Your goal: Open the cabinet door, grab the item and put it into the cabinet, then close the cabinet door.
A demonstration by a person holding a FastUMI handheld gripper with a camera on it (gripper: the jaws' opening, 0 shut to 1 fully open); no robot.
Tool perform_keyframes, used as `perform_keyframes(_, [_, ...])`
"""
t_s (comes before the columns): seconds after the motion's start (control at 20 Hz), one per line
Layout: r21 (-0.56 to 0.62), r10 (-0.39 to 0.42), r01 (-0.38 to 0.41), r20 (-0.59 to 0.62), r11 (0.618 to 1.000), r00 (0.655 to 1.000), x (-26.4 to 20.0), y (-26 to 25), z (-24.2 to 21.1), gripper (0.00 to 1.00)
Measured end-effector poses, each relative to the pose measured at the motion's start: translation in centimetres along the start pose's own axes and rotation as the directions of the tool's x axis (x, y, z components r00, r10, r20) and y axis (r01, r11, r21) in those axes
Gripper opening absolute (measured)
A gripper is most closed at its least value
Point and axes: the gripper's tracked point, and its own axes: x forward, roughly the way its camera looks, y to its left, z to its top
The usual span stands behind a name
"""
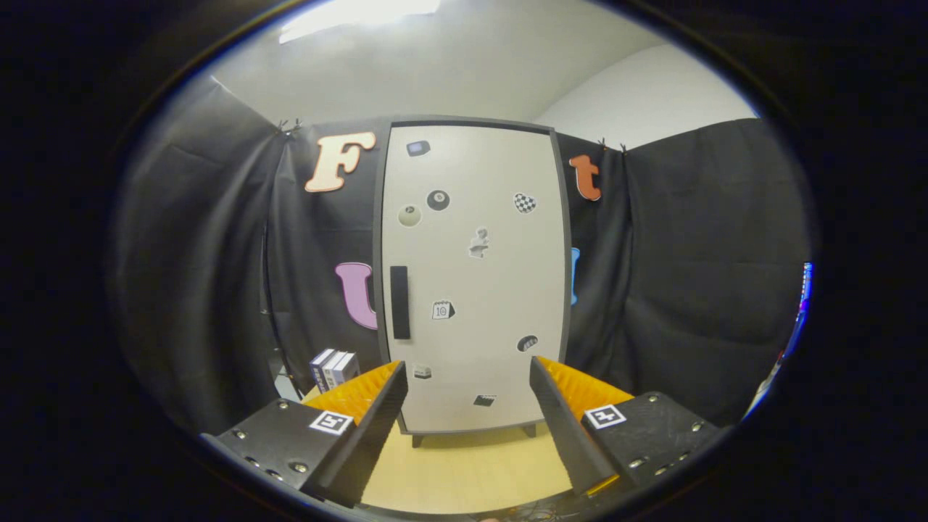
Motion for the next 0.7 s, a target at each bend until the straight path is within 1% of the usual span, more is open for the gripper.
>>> perform_keyframes(0.3, [-0.001,0.019,-0.019,-0.008,1.0,1.0,0.9,-0.2,0.2,1.0])
perform_keyframes(0.55, [-0.007,0.022,-0.022,-0.007,1.0,1.0,2.0,-1.5,0.5,1.0])
perform_keyframes(0.7, [-0.012,0.037,-0.037,-0.003,0.999,0.999,2.5,-2.1,0.9,1.0])
